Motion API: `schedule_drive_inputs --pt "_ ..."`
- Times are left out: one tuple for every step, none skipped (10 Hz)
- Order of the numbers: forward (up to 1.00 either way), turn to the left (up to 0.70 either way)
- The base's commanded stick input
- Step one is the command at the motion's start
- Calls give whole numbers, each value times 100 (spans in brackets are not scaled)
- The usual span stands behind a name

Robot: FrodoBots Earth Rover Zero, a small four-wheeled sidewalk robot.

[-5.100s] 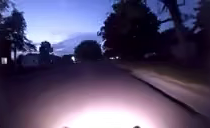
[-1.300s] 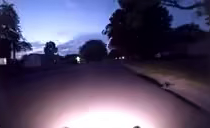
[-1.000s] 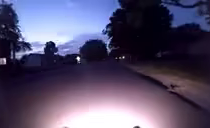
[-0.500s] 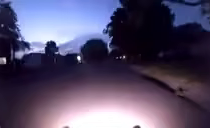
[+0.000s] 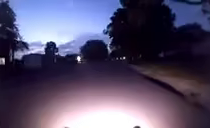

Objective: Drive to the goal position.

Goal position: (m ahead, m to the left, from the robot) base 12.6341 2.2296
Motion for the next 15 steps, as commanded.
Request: schedule_drive_inputs --pt "70 0" --pt "70 0" --pt "70 0" --pt "70 0" --pt "70 0" --pt "70 0" --pt "70 0" --pt "70 0" --pt "70 0" --pt "70 0" --pt "70 0" --pt "70 0" --pt "70 0" --pt "70 0" --pt "70 0"
